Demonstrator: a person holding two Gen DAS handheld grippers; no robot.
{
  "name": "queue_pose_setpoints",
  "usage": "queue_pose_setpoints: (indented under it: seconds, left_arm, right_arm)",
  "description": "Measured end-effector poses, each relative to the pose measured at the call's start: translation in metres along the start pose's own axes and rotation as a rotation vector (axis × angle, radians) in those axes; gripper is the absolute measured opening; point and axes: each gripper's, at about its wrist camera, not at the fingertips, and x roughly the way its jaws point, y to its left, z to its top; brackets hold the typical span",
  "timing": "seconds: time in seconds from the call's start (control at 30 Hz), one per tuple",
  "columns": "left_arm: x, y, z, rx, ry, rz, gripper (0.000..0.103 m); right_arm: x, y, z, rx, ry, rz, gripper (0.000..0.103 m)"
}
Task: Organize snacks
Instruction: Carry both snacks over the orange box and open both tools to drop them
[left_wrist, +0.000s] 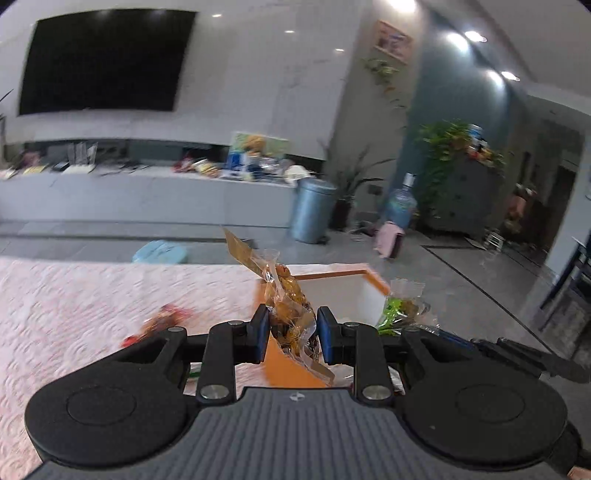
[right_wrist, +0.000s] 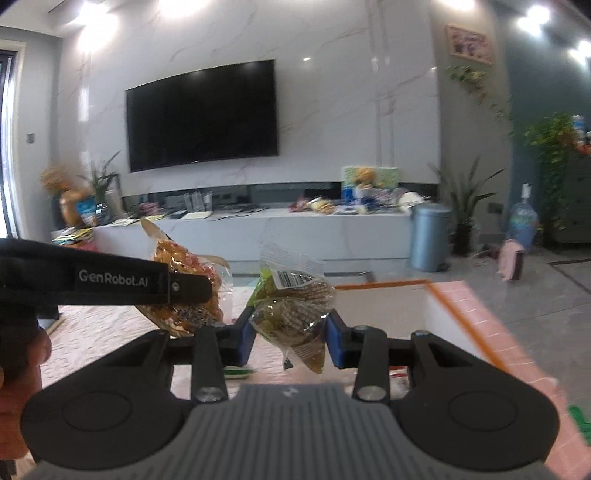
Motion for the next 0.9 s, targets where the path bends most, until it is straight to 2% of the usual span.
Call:
queue_pose_setpoints:
  seconds: [0.2, 0.4, 0.6, 0.9]
  left_arm:
    - [0.031, -0.038, 0.011, 0.08, 0.035, -0.069, 0.03]
    - [0.072, -0.067, 0.021, 0.203, 0.084, -0.09, 0.03]
    - [0.106, -0.088, 0.022, 0.301, 0.164, -0.081, 0.03]
    - [0.17, -0.098, 0.016, 0.377, 0.299, -0.066, 0.03]
  right_arm:
    - [-0.014, -0.051, 0.01, 0.019, -0.013, -0.084, 0.038]
    - [0.001, -0.088, 0.017, -0.021, 0.023, -0.12, 0.038]
    - [0.039, -0.115, 0.019, -0.059, 0.096, -0.118, 0.038]
    - [0.113, -0.144, 0.012, -0.121, 0.249, -0.109, 0.038]
